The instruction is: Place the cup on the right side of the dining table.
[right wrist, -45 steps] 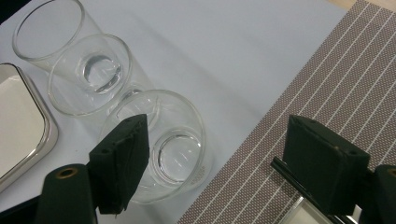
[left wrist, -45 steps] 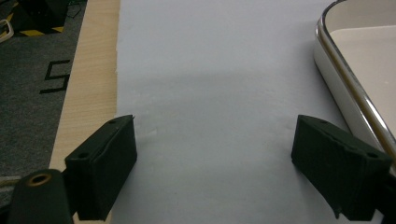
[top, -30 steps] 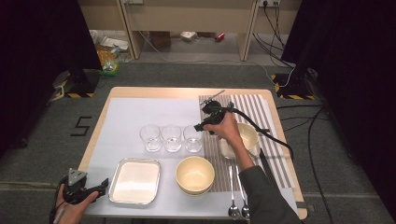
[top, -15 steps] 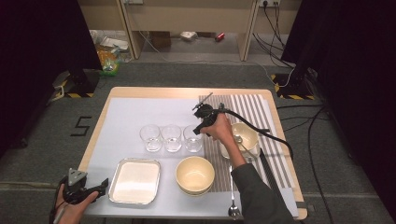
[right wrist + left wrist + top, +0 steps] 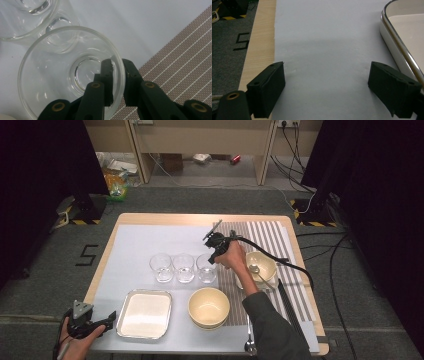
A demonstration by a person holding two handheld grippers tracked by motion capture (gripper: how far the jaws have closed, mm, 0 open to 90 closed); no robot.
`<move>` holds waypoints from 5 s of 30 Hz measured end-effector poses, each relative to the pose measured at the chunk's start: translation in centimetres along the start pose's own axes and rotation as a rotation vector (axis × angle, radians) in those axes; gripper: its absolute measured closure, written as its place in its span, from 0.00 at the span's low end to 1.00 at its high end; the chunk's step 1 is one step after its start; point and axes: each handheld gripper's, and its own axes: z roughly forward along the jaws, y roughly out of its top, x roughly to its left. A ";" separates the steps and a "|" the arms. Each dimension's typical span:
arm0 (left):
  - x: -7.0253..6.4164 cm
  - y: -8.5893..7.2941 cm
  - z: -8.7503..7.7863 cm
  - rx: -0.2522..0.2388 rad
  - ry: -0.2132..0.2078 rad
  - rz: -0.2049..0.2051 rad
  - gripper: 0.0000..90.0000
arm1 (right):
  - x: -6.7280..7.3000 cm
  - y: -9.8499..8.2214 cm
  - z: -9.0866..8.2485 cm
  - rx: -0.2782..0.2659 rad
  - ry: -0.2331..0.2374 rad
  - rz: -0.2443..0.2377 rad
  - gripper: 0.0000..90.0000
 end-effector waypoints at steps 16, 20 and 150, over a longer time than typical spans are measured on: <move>0.0 0.0 0.0 0.001 -0.001 0.002 0.14 | -0.3 0.4 0.1 -0.018 -0.044 0.018 0.91; 0.0 0.0 0.0 0.002 -0.002 0.002 0.14 | -0.7 0.6 0.2 -0.025 -0.051 0.020 0.91; 0.0 -0.1 0.0 -0.004 0.002 0.000 0.15 | -8.0 -5.0 -6.8 -0.278 -0.168 0.346 0.41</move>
